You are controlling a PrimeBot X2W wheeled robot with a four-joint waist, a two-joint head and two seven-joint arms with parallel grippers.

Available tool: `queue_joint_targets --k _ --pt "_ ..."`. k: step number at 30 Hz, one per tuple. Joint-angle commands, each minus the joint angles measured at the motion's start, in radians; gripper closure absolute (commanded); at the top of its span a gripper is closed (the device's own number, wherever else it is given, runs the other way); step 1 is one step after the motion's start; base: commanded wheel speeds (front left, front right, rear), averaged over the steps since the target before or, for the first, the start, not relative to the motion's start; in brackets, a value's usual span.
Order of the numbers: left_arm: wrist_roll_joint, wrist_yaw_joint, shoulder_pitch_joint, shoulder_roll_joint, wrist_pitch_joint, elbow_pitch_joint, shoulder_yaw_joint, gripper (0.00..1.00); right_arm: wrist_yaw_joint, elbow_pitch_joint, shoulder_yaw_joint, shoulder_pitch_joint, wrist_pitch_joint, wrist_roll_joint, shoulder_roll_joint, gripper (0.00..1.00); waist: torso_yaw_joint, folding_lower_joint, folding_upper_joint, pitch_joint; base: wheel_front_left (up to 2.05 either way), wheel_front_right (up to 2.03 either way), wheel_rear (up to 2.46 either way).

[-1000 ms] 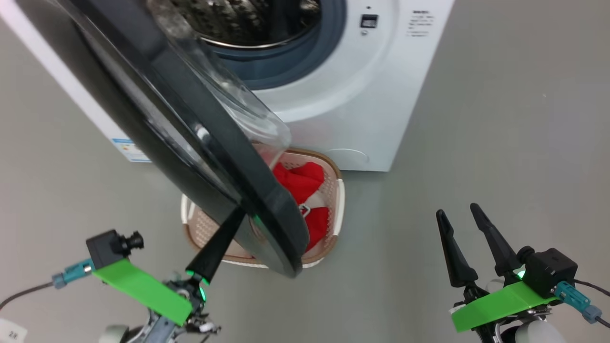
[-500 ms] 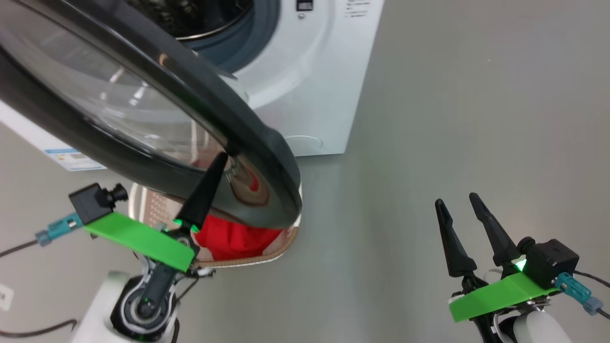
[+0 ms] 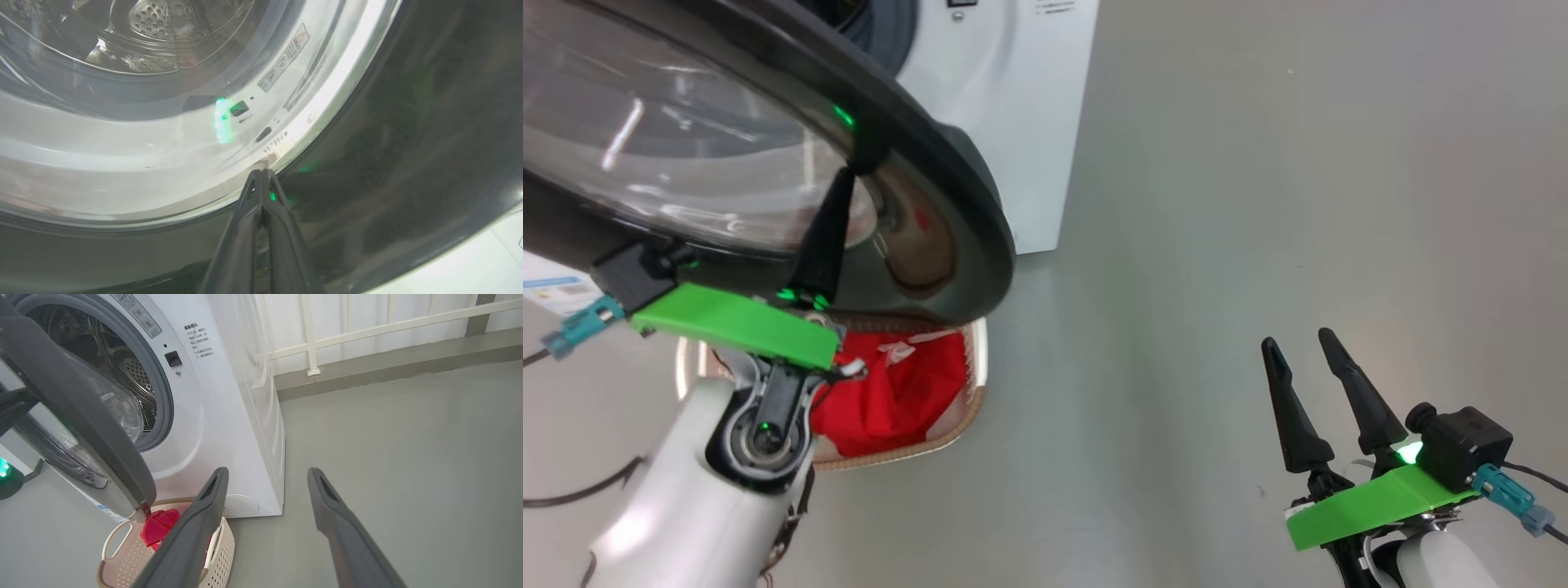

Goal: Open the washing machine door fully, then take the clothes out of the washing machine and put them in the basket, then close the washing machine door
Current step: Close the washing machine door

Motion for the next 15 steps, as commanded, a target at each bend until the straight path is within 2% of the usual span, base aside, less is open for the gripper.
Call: queue_joint_targets --k 1,15 --pt "0.003 -0.007 -0.056 0.028 -0.025 -0.006 0.019 1.0 0.008 -0.025 0.02 -0.025 -0.006 0.008 0.0 0.0 -0.025 0.0 0.0 0.001 0.0 0.0 0.0" --pt "-0.028 -0.007 -0.214 0.058 -0.094 0.114 -0.027 1.0 0.008 -0.03 0.036 -0.028 -0.006 0.04 0.0 0.0 -0.101 0.0 0.0 0.009 0.0 0.0 0.0"
